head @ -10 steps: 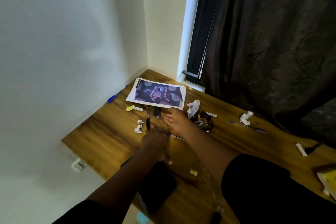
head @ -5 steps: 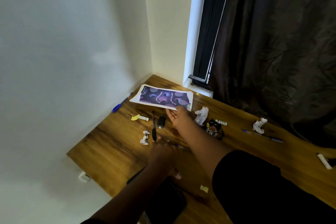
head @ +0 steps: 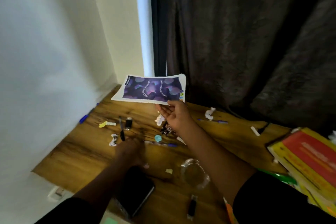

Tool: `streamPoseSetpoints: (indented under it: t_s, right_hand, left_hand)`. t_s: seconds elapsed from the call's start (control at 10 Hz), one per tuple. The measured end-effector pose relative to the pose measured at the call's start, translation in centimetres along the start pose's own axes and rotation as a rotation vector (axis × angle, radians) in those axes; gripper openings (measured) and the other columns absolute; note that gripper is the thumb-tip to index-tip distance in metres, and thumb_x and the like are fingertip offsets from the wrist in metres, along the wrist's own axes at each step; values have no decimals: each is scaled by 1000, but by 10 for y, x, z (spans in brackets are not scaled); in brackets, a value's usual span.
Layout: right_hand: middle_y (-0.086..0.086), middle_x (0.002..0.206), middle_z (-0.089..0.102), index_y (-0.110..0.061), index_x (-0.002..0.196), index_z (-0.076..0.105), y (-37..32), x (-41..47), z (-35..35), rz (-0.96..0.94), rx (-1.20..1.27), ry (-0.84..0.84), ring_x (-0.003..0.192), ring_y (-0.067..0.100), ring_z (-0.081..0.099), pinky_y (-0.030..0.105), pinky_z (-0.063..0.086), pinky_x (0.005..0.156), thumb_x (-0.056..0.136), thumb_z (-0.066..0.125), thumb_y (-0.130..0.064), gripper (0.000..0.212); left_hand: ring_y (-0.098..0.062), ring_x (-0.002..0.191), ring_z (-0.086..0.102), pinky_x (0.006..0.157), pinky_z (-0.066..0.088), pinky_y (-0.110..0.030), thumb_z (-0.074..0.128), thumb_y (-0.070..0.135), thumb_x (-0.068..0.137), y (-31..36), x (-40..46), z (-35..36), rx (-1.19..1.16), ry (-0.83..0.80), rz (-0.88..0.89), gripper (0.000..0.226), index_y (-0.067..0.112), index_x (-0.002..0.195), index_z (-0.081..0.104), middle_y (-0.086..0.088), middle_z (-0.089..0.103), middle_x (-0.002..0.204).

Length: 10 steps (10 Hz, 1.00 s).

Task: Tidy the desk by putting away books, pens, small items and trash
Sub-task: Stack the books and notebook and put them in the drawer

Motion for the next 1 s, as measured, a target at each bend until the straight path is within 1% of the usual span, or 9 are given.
streamPoseSetpoints:
  t_s: [0.1, 0.2, 0.3, 0.4, 0.5, 0.7, 0.8, 0.9, 1.0]
  right_hand:
    - [24, 88, 67, 4, 97, 56, -25, -32, -37, -19, 22, -45, 84, 35, 67, 45, 61, 80, 95, 47, 10, 12]
    - [22, 89, 66, -2, 94, 57, -46, -62, -77, -76, 60, -63, 85, 35, 65, 49, 54, 98, 95, 45, 12, 19]
    - [19, 87, 72, -10, 105, 58, -53, -92, -124, -128, 64, -53, 84, 36, 69, 50, 57, 91, 92, 46, 16, 31]
    - [24, 108, 74, -7, 130, 54, -59, -123, -184, -129, 57, -59, 99, 41, 72, 46, 62, 82, 91, 55, 11, 42]
    - [21, 116, 72, -15, 140, 49, -72, -153, -245, -175, -14, -21, 97, 40, 74, 40, 63, 67, 91, 57, 13, 57]
    - [4, 125, 72, -29, 132, 61, -109, -204, -378, -309, -167, 137, 112, 34, 69, 48, 59, 79, 92, 68, -14, 44]
    - [19, 124, 69, -9, 125, 66, -128, -215, -447, -334, -173, 346, 106, 42, 68, 60, 55, 93, 86, 72, -5, 39]
    - [20, 108, 72, 3, 113, 71, -132, -225, -490, -291, -395, 450, 86, 33, 69, 37, 60, 73, 80, 75, 9, 33]
    - [13, 93, 76, -8, 91, 78, -122, -229, -512, -207, -795, 480, 80, 28, 71, 41, 62, 77, 73, 82, 1, 21]
  left_hand:
    - [-25, 95, 72, 81, 56, -32, 60, 69, 76, 29, -46, -25, -467, 103, -102, 48, 29, 100, 73, 0, 75, 101]
    - [-27, 87, 75, 87, 58, -41, 63, 48, 91, 71, -70, -41, -1076, 159, 104, 40, 13, 103, 77, -12, 79, 92]
    - [-25, 93, 77, 84, 63, -44, 64, 47, 96, 134, -102, -44, -1672, -123, 143, 44, 9, 117, 65, -16, 78, 101]
    - [-23, 84, 77, 69, 63, -29, 67, 27, 98, 190, -136, -33, -1806, -74, 86, 19, 9, 104, 66, -15, 76, 96]
    - [-24, 66, 67, 56, 60, -27, 63, 0, 97, 227, -163, -2, -1837, -27, -23, 15, 7, 84, 58, -17, 66, 79]
    - [-13, 47, 67, 56, 63, -31, 53, -7, 99, 279, -207, 52, -1596, -260, 6, 24, 9, 80, 54, -3, 68, 56]
    - [-21, 63, 74, 61, 64, -36, 54, -8, 98, 294, -225, 76, -1317, -431, 106, 18, 5, 99, 66, -9, 76, 77]
    - [-34, 84, 74, 73, 64, -48, 57, -7, 97, 310, -232, 103, -1045, -449, 99, 19, 7, 104, 68, -17, 75, 98]
    - [-30, 80, 74, 80, 63, -50, 77, 15, 78, 319, -226, 120, -719, -373, 146, 19, 18, 95, 69, -12, 76, 98]
Point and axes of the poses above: each hand's wrist, its own x-axis towards the middle knuckle, its own z-axis out of the palm, y = z × x, the point moved 5 cm from there along x, towards the middle knuckle
